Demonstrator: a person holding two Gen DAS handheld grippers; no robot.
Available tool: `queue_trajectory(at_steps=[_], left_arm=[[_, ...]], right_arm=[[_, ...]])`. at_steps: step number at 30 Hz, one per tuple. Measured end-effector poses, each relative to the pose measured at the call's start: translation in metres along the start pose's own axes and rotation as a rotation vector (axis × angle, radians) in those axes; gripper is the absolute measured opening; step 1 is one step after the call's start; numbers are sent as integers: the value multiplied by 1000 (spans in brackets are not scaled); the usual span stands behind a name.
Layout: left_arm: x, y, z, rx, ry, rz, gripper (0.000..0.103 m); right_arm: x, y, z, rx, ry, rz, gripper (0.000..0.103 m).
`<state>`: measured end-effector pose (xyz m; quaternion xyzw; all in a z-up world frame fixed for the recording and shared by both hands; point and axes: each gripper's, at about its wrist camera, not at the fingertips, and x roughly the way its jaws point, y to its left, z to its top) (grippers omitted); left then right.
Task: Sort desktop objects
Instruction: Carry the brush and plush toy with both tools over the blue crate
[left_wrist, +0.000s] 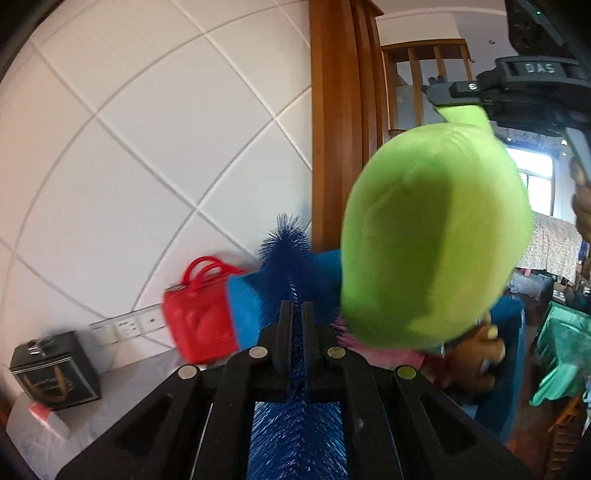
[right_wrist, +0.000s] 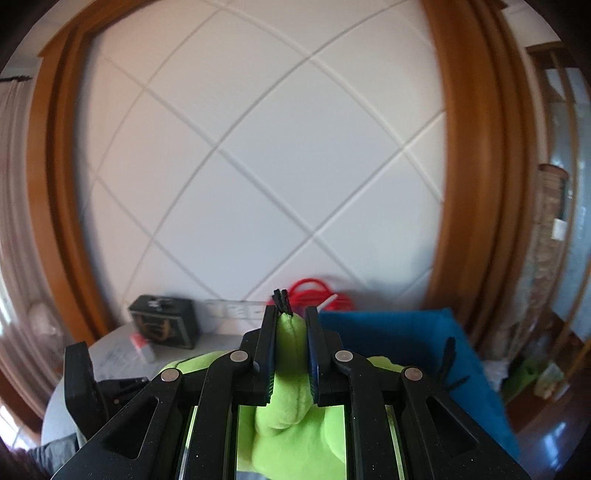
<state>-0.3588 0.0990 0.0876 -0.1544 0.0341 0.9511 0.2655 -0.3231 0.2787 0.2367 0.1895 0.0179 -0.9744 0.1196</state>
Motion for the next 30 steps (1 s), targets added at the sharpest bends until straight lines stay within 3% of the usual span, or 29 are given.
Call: queue_trajectory(at_steps=[6,8,9,10,11,12,13,14,18,21,30], left_arm=[[62,-75,36,7,39,-1,4],[82,-96,43,14,69,14,8],[87,-103,48,11,78,20,10],[94,-111,51,3,94,19,18],[98,-116,53,-5,96,18,41],[99,-120,53,-3,91,27,56],[99,-127,53,1,79,31,82],[99,-132,54,5,72,22,89],[92,-147,50,19,66,9,89],[86,-155,48,26,48,17,89],[57,-172,36,35,29,15,89]], right_arm=[[10,-98,1,51,39,-64,15],[16,-127,-1,86,48,-91,20],[17,-145,-2,125,41,-97,32],[17,-156,-4,144,39,-100,42],[14,-167,-7,155,33,-112,70],[9,-176,-11,154,19,-131,90],[4,-181,-17,136,0,-153,92],[0,-185,-20,126,-5,-164,92],[-16,-190,-45,119,-36,-194,99],[-32,-192,-60,87,-77,-267,102],[-62,-177,-75,32,-146,-318,102]])
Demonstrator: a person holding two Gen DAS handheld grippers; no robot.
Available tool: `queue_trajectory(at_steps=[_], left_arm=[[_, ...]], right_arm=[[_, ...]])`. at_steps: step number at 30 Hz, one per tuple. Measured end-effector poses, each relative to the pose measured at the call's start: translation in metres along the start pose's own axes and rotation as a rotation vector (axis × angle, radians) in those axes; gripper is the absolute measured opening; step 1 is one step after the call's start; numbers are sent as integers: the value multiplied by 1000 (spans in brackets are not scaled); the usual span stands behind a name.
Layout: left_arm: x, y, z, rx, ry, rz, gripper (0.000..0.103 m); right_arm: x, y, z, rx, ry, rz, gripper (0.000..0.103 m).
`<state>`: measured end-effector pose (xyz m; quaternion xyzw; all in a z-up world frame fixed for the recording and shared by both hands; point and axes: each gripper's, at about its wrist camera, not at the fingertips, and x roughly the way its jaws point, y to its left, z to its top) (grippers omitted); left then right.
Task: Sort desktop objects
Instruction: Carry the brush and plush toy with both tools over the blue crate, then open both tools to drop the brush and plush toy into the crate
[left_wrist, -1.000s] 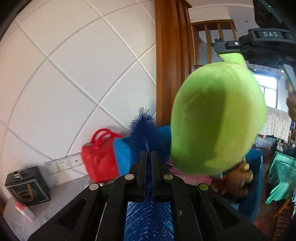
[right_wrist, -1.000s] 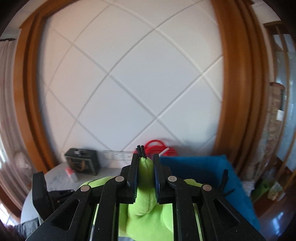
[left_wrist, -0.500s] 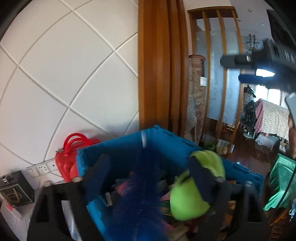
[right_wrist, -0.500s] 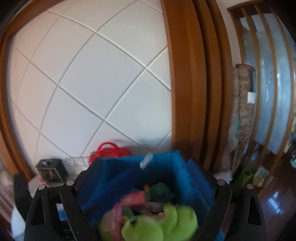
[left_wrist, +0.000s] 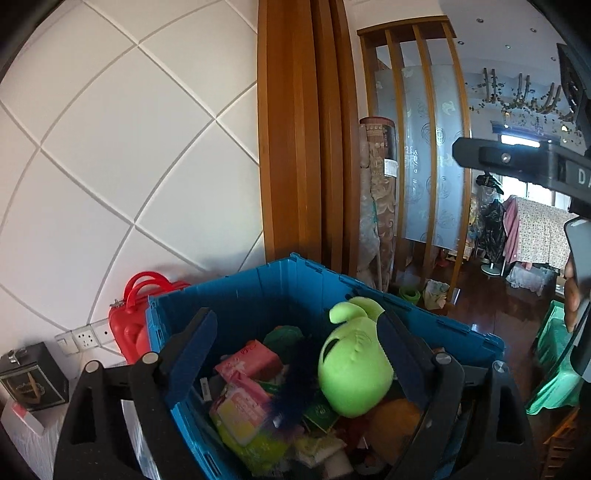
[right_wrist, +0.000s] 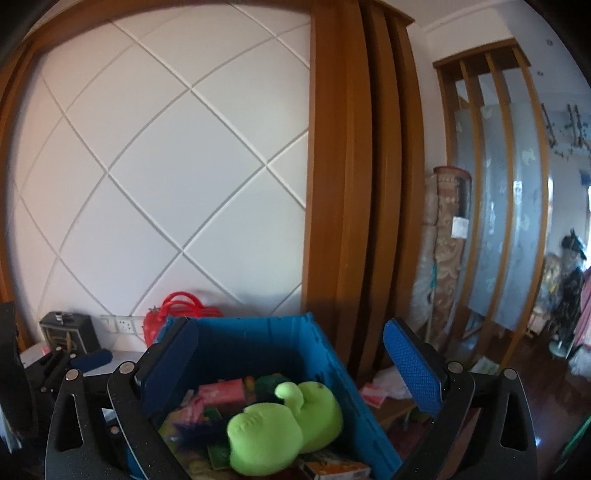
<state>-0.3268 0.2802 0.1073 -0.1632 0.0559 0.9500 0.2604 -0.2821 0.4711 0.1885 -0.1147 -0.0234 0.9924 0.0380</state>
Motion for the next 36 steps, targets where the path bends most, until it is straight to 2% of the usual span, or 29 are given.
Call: queue_trajectory(at_steps=[13,22,29,36], left_arm=[[-25,0,-18,-19,18,23,89],[-47,16,-31,-40,12,21,89],[-74,55,-49,-76,15,28,89],[-126,114,-77,-69,16,88,89]], right_arm=[[-33,9,-6,12,-36,9,103],[-42,40,-15,-30,-31,21,103],[-45,78,-20,-34,-8,44,103],[-43,144,-41,-5,56,110,103]])
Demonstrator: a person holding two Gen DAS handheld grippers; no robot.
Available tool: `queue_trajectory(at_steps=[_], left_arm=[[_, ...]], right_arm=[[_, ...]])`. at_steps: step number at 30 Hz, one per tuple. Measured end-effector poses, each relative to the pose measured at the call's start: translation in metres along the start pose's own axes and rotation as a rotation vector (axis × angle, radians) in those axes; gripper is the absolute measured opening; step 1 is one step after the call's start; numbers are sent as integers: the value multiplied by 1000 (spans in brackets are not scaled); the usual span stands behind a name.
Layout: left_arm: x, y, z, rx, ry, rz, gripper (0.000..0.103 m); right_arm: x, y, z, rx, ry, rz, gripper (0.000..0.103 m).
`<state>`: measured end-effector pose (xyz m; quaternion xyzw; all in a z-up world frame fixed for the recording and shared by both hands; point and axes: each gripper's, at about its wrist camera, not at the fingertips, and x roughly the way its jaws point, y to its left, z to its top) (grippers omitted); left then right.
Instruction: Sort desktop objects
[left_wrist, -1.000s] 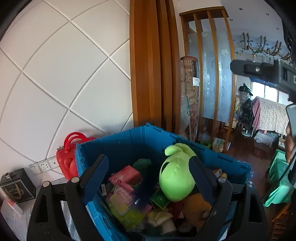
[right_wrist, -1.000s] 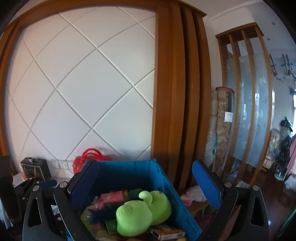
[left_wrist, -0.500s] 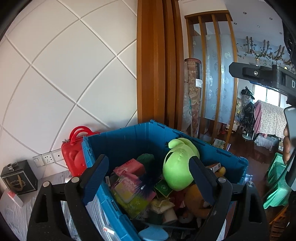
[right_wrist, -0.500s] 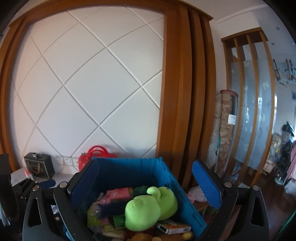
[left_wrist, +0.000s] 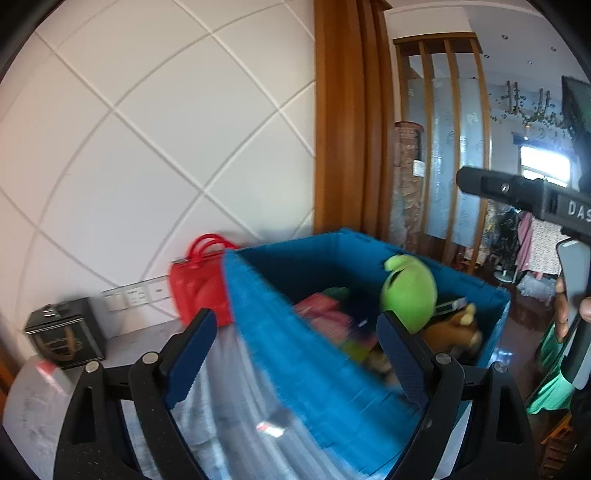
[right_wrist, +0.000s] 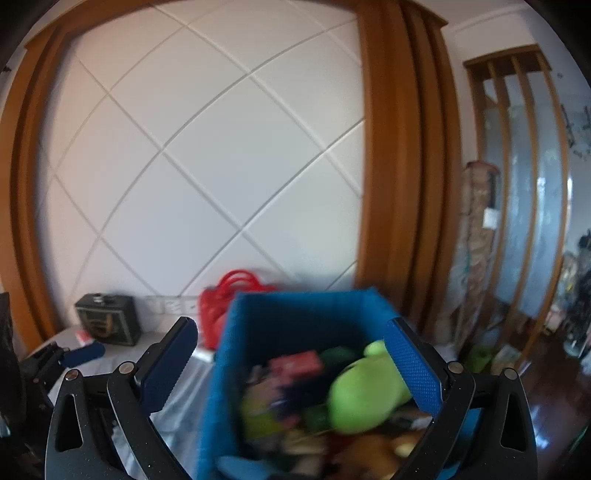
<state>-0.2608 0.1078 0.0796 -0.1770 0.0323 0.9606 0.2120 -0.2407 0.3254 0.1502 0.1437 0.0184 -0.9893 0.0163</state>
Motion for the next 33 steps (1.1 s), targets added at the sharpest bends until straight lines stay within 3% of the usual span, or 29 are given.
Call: queue_trajectory(at_steps=[10,17,21,33], left_arm=[[-70,94,-59,22,19,170,89],[-83,142,-98,-61,55,263,89],[-83,157,-119,-76,79,365,89],[-78,178,-171,-204,132,538,89]], right_arm=[[9,94,-40,37,31,113,103],[33,146,-68,-14,83,223,103],[53,163,-78,-29,102,308,103],[89,197,-118,-125,113,475,103]])
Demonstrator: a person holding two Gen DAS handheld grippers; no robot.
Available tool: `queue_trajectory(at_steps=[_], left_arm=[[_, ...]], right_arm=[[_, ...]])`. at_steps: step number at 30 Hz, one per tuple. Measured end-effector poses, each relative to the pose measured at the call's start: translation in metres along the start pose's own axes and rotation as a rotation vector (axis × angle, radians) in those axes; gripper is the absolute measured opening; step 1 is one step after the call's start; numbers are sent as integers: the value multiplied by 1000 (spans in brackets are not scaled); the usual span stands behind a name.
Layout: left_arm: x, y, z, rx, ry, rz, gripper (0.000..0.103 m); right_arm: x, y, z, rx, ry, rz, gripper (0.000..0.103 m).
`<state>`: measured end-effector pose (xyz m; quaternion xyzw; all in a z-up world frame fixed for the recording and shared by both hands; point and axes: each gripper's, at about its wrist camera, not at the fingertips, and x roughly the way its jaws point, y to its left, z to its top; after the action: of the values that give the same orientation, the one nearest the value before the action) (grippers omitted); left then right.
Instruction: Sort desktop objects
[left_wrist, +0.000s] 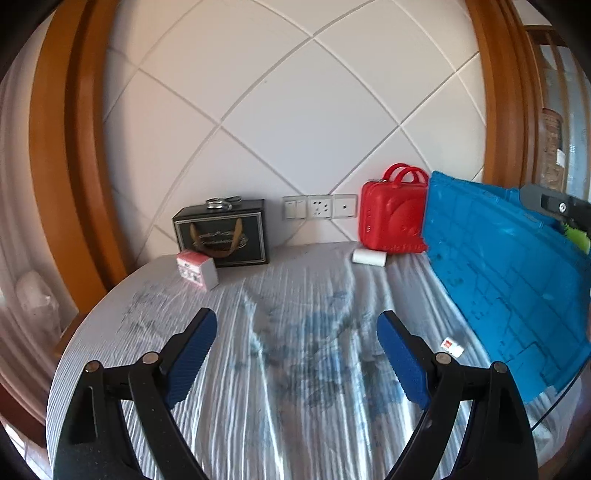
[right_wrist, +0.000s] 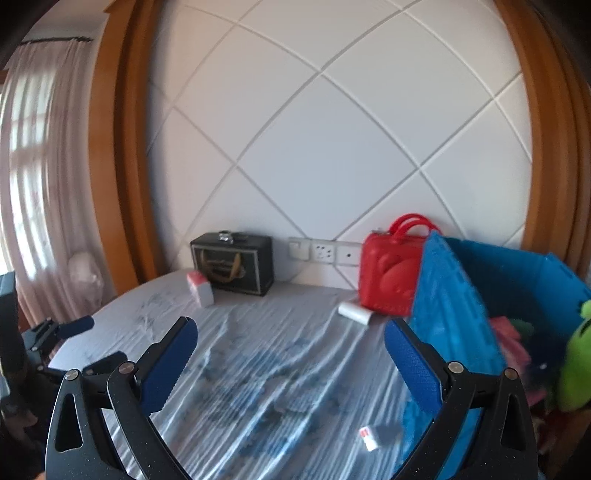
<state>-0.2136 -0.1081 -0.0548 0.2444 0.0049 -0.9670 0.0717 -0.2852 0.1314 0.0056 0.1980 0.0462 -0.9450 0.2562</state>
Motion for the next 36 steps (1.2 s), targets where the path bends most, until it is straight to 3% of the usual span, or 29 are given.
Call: queue_trajectory(at_steps=[9,19,26,31,36], left_arm=[[1,21,-11,5,-14,-74,89],[-36,80,-21,142,-9,-172,89],[-63,100,-39,166,7,-231,89],[-88,100,-48,175,-7,-216,89],[-106,90,-56,157,-14,-114,92]], right_arm=[[13,28,-44,59,108,-20,103],[10,137,-100,160,212,-49,103],[-21,177,-119,175,234,-171,103],[-42,184,-120,178,222,-259,103],[-64,181,-124,183,208,-273,103]])
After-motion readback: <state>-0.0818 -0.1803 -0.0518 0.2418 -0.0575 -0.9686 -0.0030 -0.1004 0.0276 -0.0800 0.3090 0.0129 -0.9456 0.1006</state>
